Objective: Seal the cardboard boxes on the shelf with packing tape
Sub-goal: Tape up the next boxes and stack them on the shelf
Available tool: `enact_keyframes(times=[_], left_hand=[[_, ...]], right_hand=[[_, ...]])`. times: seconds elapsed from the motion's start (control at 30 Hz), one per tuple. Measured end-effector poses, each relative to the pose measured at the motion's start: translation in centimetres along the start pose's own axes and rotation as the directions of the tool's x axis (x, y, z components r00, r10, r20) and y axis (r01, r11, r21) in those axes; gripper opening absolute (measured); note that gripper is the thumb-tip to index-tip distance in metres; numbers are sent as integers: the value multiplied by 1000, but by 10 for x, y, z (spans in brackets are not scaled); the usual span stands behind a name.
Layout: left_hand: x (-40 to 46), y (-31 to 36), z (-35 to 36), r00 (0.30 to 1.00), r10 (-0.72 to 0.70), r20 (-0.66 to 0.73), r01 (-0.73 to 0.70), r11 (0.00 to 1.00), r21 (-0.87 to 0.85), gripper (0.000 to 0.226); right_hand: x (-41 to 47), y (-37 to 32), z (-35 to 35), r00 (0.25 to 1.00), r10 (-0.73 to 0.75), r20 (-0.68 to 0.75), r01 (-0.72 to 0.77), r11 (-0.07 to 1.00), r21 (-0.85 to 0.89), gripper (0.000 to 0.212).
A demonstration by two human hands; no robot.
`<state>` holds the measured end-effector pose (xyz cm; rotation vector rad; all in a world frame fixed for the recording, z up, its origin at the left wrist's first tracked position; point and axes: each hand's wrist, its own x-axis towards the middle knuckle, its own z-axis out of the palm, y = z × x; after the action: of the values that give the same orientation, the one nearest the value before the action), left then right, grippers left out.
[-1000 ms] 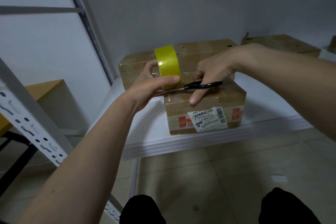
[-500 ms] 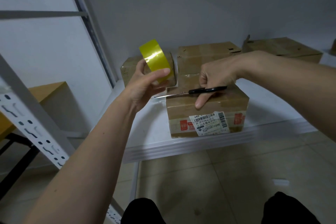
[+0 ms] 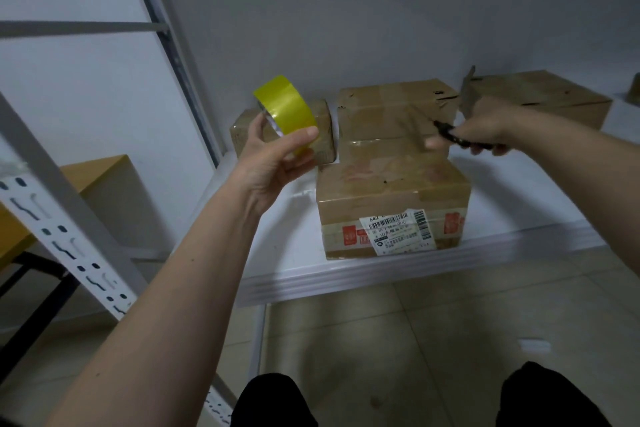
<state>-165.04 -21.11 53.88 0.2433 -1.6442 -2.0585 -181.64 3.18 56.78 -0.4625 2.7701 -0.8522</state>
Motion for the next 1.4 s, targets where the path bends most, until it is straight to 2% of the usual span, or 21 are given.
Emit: enact_keyframes(times=[0.13, 0.3, 0.33, 0.4, 0.47, 0.53, 0.57, 0.63, 0.7, 0.8, 0.83, 1.07, 1.2, 1.4], left_hand=[[-5, -3, 8, 995, -96, 28, 97, 994, -49, 81], [-10, 3, 10, 974, -209, 92, 221, 963, -152, 59], [-11, 3, 11, 970, -224, 99, 238, 957, -165, 56], [-13, 5, 12, 965, -240, 103, 256, 949, -184, 53], [-14, 6, 15, 968, -232, 98, 248, 947, -204, 53], [-14, 7, 20, 977, -199, 79, 212, 949, -232, 55], [-14, 7, 23, 982, -177, 61, 187, 953, -240, 58], [-14, 6, 30, 991, -134, 19, 134, 961, -243, 65], [-15, 4, 35, 995, -97, -16, 90, 965, -244, 69], [-18, 2, 37, 997, -60, -45, 48, 974, -223, 70], [-18, 1, 37, 998, -50, -50, 38, 975, -217, 70], [-22, 3, 36, 999, -9, -38, -1, 972, -235, 72], [-25, 4, 36, 997, 5, -79, -25, 966, -259, 67], [-29, 4, 34, 994, -8, -109, -22, 960, -280, 63]], right_hand=[[10, 27, 18, 989, 143, 36, -144, 989, 21, 32], [15, 41, 28, 965, 239, 109, -250, 963, 104, 29], [14, 39, 28, 977, 208, 54, -213, 972, 101, 28], [10, 26, 26, 987, 46, -151, -37, 997, 61, 25], [-2, 1, 23, 935, -163, -315, 211, 969, 125, 21], [-27, -33, 25, 883, -322, -342, 413, 879, 240, 18], [-40, -49, 29, 882, -367, -297, 451, 839, 304, 17], [-56, -73, 44, 909, -393, -142, 409, 766, 496, 18], [-61, -86, 56, 933, -361, -10, 268, 676, 687, 20], [-61, -93, 62, 948, -308, 77, 111, 548, 829, 8], [-61, -94, 64, 951, -297, 86, 87, 525, 847, 10], [-62, -99, 68, 968, -246, 41, 77, 450, 890, 13], [-66, -100, 78, 951, -298, -79, 202, 407, 891, 16], [-73, -103, 86, 907, -375, -193, 364, 465, 807, 19]])
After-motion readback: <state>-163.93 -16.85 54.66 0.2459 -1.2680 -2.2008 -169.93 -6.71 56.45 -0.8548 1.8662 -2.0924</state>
